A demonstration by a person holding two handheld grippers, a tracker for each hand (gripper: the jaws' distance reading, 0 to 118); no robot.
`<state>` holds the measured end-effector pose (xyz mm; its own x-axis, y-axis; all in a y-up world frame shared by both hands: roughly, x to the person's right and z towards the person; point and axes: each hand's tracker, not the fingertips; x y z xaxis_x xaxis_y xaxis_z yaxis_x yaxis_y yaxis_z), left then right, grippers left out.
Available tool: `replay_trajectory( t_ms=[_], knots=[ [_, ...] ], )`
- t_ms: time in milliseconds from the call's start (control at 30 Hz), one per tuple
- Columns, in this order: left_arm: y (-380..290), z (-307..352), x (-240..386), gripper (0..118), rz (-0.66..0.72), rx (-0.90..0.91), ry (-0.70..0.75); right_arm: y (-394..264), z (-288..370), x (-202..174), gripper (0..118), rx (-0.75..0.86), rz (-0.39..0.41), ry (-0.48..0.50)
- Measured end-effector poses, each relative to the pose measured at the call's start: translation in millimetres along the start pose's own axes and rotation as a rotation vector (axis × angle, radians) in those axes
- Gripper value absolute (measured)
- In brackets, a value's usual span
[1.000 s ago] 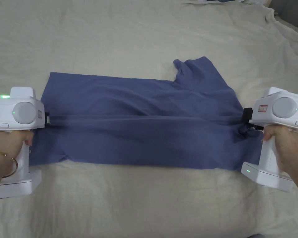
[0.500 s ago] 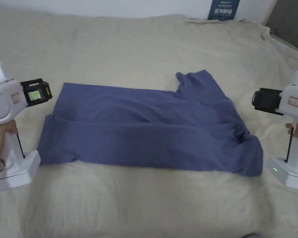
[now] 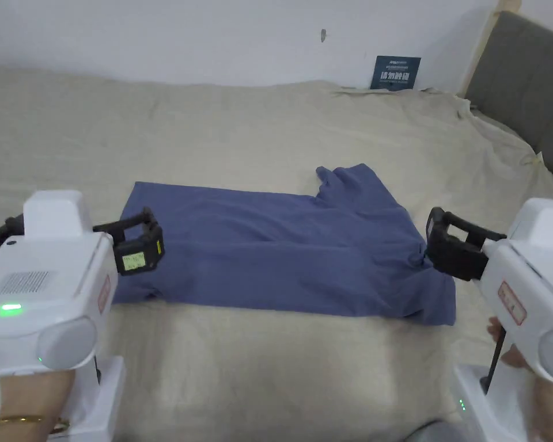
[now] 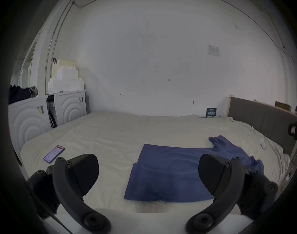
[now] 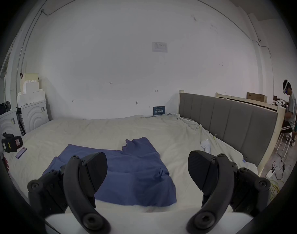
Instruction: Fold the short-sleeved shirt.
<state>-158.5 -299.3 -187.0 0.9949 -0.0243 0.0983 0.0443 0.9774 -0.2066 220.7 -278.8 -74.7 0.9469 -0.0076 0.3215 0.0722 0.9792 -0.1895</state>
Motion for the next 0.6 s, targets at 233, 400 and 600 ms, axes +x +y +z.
replay_trajectory(
  t_ms=[233,400,600],
  knots=[
    [-28,19,8,59,-0.026,-0.034,-0.06,-16,42,-15,99,0.047,0.016,0.007],
    [-32,31,16,20,-0.048,-0.028,-0.083,-18,51,-19,73,0.049,0.027,0.014],
    [-35,33,17,0,-0.04,-0.042,-0.098,-22,47,-20,2,0.034,0.01,0.01]
  ],
)
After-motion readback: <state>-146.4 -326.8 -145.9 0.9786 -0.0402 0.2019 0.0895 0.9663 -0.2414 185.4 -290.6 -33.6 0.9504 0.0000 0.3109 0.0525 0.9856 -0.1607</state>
